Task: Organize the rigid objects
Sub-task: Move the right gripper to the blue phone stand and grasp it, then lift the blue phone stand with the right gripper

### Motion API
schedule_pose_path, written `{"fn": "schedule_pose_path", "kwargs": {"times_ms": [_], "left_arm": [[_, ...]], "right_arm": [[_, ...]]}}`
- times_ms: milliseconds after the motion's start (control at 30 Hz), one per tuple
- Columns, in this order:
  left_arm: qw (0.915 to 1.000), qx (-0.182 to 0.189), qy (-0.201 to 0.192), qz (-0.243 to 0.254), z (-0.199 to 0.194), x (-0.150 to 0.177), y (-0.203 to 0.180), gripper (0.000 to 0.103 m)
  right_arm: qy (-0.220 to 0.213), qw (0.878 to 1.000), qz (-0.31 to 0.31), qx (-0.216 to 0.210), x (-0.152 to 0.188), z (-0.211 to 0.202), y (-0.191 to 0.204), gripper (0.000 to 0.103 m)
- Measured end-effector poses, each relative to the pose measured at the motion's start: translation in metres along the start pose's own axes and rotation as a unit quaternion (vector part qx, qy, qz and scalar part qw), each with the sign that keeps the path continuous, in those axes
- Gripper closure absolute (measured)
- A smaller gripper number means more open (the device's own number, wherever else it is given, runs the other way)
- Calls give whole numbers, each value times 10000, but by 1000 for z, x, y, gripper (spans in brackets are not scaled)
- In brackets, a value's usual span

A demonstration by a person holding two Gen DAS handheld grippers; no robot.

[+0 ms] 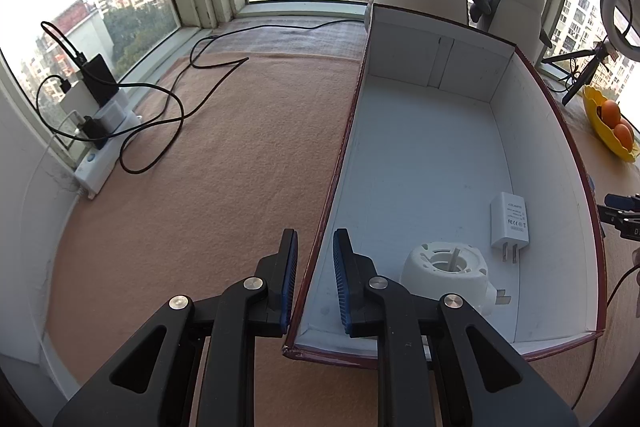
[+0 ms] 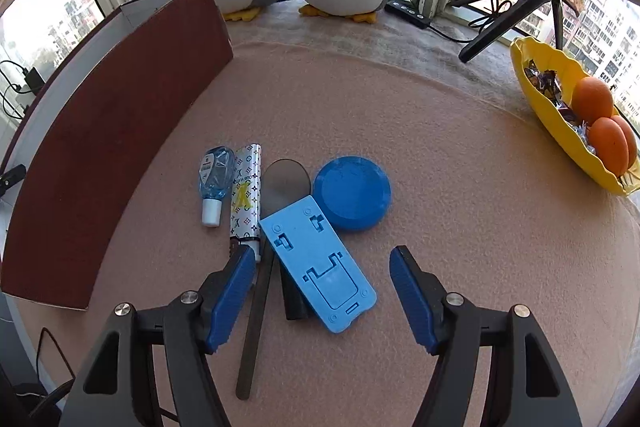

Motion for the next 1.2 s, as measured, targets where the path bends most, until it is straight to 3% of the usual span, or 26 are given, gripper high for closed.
{"fn": "schedule_pose_path", "kwargs": {"times_ms": [200,333,633,933,1200], "left_arm": [[10000,-1,2,-8,0,0,0,86],[10000,-2,1,-20,-1,1,1,86],[10000,-8,8,-23,-1,2,2,86],[10000,-17,14,-4,-1,1,2,86],[10000,-8,12,-3,0,1,1,86]], "right_arm": [[183,9993,-120,-309,-7,19,-2,38],[354,9979,-186,-515,-5,28,-1,58],[409,9969,-57,-671,-1,28,-4,68],[301,9940,586,-876,22,20,-26,70],[241,9972,350,-619,36,11,-21,64]]}}
Point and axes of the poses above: each gripper's, at about its wrist camera, not at the fingertips, and z roughly the way its jaws point, y to its left, x to its underside, the point moved 2 cm from there along z, roughly the way its jaws point, and after that the axes turned 11 degrees about x, right-handed, at the moved point
